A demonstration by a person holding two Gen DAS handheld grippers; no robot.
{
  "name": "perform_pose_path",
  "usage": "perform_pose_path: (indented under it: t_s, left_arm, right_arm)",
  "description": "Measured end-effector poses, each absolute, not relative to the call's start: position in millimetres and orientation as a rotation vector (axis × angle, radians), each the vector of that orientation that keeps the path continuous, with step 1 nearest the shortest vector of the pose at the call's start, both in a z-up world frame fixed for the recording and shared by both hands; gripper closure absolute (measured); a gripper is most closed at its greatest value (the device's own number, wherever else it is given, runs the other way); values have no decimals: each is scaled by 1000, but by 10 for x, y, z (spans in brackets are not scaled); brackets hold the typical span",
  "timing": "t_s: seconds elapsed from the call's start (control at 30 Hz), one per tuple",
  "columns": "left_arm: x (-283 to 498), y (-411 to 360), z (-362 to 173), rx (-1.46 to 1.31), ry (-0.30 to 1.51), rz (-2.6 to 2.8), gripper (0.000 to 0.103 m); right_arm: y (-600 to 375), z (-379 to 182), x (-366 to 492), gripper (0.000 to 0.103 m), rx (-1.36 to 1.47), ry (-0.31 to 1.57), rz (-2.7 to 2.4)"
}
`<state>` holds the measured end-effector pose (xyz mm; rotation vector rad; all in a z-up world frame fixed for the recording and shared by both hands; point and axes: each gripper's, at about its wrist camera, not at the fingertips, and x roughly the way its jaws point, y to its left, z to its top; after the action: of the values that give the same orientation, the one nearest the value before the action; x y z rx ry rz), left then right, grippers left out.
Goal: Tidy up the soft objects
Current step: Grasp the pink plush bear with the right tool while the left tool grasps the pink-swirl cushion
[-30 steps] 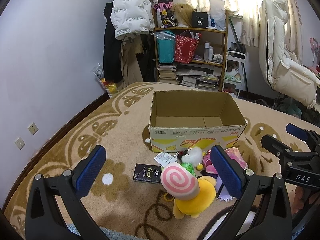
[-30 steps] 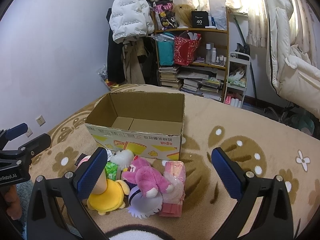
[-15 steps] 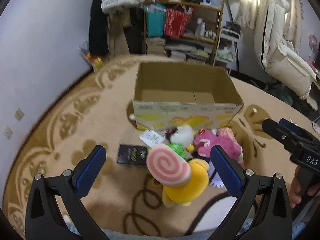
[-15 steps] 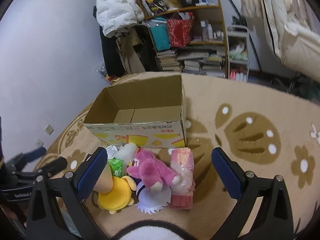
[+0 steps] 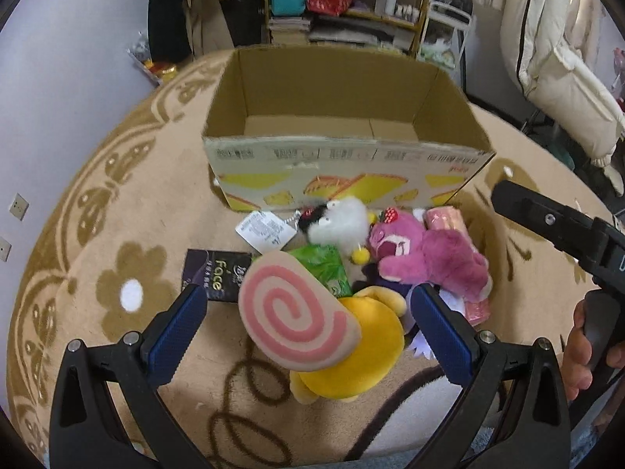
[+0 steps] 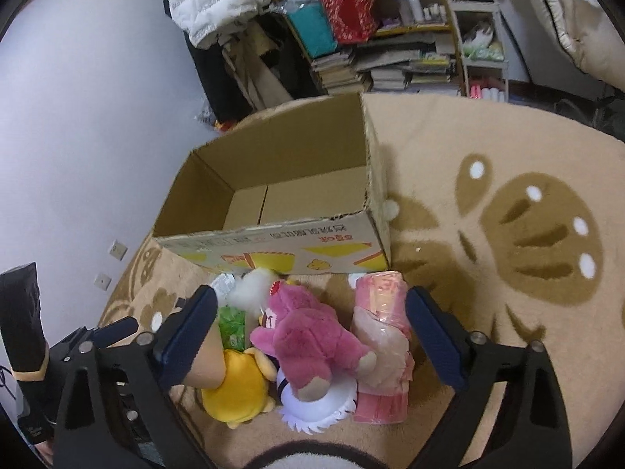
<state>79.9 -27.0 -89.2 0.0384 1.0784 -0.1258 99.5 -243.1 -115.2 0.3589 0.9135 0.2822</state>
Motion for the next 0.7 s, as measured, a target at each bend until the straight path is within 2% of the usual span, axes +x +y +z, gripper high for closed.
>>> perform_pose_path:
  t_s: [0.3,0.37,0.47,0.7]
  left_arm:
    - [1006,-231,-1209,-26,1189,-108,2]
    - [1039,-252,-1274,-18,1205,-106,15]
    - [1056,-303,-1384,-8,1252,-107,23]
    - [1001,-340,-1381,4,1232,-92,45]
  right_arm:
    - [-2245,-1463,1297,26,338,1014,352]
    - [-2205,-1534,1335,33,330,1031,370]
    - [-2139,-1620,1353,38,312,1059,389]
    - [-2013,-1791,1346,38,282,1122,425]
